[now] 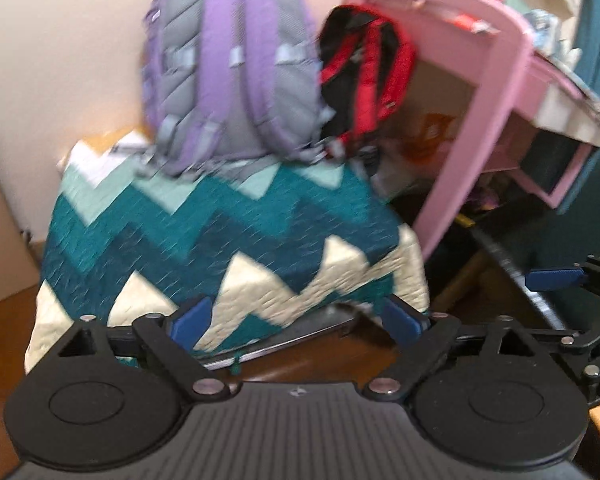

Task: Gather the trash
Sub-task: 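Swing both open tools back down toward the trash under the bench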

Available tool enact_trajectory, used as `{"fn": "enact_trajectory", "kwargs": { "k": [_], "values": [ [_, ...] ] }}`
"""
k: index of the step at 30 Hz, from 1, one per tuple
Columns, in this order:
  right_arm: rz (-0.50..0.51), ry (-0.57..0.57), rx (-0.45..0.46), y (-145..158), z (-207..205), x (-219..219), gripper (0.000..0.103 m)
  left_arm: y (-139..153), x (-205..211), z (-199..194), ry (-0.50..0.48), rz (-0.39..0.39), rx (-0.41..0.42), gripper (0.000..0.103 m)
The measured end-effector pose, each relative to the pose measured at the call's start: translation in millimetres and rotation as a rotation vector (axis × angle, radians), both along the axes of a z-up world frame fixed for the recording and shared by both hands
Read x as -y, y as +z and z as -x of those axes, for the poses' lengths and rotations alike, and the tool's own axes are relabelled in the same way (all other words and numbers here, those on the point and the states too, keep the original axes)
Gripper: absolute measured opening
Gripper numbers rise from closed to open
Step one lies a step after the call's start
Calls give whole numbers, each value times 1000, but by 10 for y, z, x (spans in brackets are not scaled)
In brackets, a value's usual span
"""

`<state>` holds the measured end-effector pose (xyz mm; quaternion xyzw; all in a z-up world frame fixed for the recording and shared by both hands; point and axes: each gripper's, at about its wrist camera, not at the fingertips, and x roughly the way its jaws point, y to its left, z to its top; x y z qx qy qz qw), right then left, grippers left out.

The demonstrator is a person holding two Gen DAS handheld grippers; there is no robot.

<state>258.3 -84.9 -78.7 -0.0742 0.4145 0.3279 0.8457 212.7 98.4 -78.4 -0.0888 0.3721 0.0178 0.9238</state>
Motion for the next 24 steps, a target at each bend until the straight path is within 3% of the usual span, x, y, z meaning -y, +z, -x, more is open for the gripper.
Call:
{"fn": "enact_trajectory", "kwargs": {
  "k": [1, 5, 8, 13, 17, 24],
  "values": [
    [10, -3, -15, -122, -37, -67, 103, -111, -67, -10, 14, 6, -11, 102],
    [66, -1, -63, -629, -142, -324, 103, -580, -327, -33, 71, 4, -63, 102],
    [105, 18, -85, -1044, -174, -498, 103, -950, -499, -76, 116, -23, -133, 102],
    [173, 43, -109, -1795, -218, -748, 96, -1696, -845, -194, 251, 23, -297, 102],
    [244, 11, -200, -2421, -279, -857, 96, -2278, -883, -252, 335, -38, -367, 102],
    [347, 80, -289, -3288, -234, -924, 96, -3217, -1002, -377, 400, -24, -528, 102]
  ]
}}
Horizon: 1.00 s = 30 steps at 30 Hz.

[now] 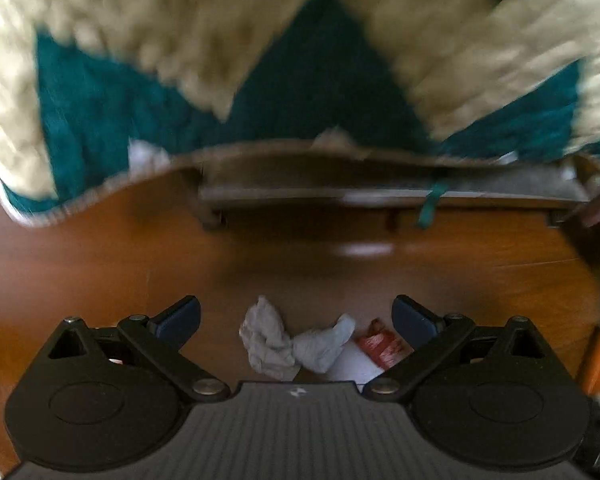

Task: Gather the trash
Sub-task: 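Swing both open tools back down toward the trash under the bench, then grasp white tissue with left tool while right tool grasps snack wrapper strip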

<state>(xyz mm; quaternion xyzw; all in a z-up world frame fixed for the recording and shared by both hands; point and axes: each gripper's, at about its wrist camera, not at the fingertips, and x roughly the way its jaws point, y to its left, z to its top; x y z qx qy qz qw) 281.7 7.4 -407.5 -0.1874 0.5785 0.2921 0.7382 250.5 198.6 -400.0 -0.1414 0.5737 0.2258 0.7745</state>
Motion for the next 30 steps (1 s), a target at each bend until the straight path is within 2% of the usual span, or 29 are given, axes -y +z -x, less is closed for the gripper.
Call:
{"fn": "enact_trajectory", "kwargs": {
  "k": [3, 5, 7, 12, 14, 23, 28, 30],
  "values": [
    [46, 41, -62, -319, -9, -12, 91, -417, -109, -52, 63, 86, -69, 102],
    [87, 77, -117, -550, 2, -40, 84, -677, -156, -42, 90, 120, -116, 102],
    [123, 112, -146, -721, 15, -66, 84, -916, -184, -19, 141, 160, -154, 102],
    [143, 155, -211, -1099, 52, -113, 81, -1455, -311, 87, 288, 269, -209, 102],
    [151, 166, -224, -1221, 63, -128, 78, -1610, -342, 101, 329, 284, -221, 102],
    [176, 160, -244, -1636, 15, -198, 65, -2012, -368, 71, 349, 306, -222, 101],
    [182, 166, -227, -1722, 14, -224, 54, -2110, -318, 57, 326, 332, -209, 90],
    [172, 170, -201, -1718, 27, -241, 52, -2123, -297, 45, 310, 334, -198, 82]
  ]
}}
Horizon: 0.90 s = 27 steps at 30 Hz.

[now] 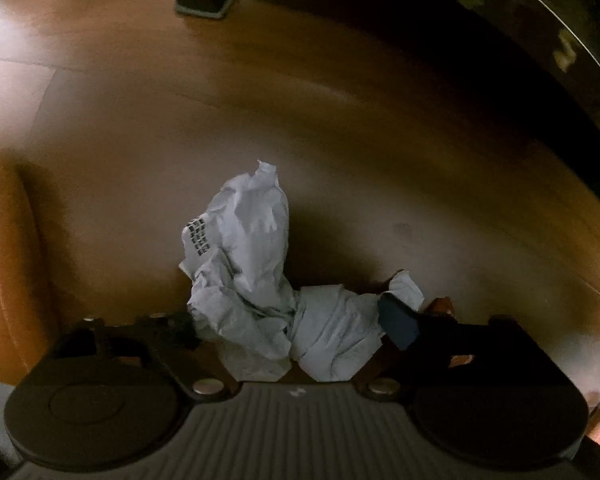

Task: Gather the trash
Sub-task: 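Grasp white tissue with left tool while right tool grasps snack wrapper strip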

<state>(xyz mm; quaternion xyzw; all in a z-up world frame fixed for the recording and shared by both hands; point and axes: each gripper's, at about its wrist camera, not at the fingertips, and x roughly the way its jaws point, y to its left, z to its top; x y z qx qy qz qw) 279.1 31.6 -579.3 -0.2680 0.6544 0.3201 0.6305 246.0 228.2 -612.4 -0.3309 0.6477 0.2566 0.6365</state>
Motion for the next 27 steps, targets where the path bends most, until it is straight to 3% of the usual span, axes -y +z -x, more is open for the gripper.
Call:
{"fn": "enact_trajectory", "kwargs": {
  "k": [3, 4, 5, 11, 16, 19, 27],
  "values": [
    [4, 7, 34, 11, 15, -35, 35, 7, 40, -7, 6, 13, 19, 71],
    [14, 14, 46, 14, 19, -46, 24, 7, 52, -17, -1, 11, 22, 68],
    [19, 19, 49, 27, 14, -59, 22, 17, 66, -22, -11, 10, 24, 64],
    [9, 26, 88, 237, -24, -40, 19, 104, 128, -60, -25, -17, 0, 52],
    [-15, 2, 132, 628, -50, -7, 18, 331, 170, -37, -23, -31, -29, 48],
    [-41, -7, 172, 956, -18, 18, 18, 592, 211, -20, -16, -33, -3, 26],
    [-116, -43, 282, 1724, 54, 198, 18, 1282, 157, 191, -7, -44, 89, 24]
  ]
}}
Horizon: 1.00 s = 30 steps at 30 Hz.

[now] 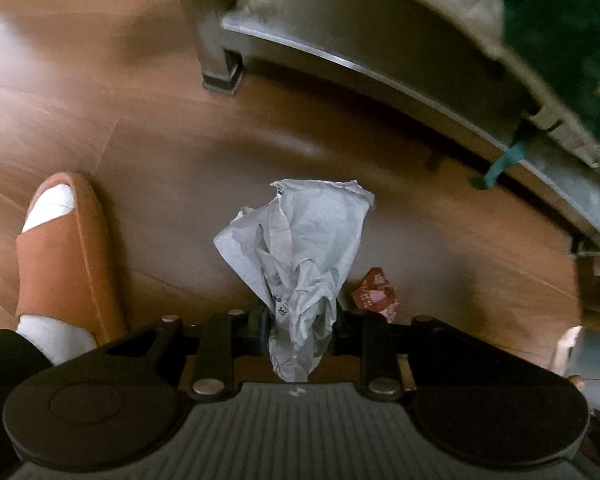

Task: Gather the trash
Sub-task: 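Lift tissue and wrapper strip and carry them over the teal bin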

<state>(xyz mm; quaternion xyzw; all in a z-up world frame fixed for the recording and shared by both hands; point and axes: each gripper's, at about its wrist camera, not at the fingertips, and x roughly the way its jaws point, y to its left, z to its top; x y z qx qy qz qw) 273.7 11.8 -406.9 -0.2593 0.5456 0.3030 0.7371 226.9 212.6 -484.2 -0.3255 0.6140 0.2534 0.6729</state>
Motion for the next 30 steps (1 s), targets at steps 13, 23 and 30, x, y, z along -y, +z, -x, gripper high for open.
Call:
{"fn": "enact_trajectory", "kwargs": {
  "k": [13, 23, 30],
  "values": [
    [-249, -129, 156, 1904, 183, 418, 18, 1909, 238, 186, -135, -43, 346, 24],
    [-449, -202, 431, 3690, 527, 1228, 18, 3726, 909, 467, -287, -122, 696, 24],
    [-501, -293, 590, 4812, 567, 2036, 18, 4877, 1657, 447, -447, -175, 907, 24]
  ]
}}
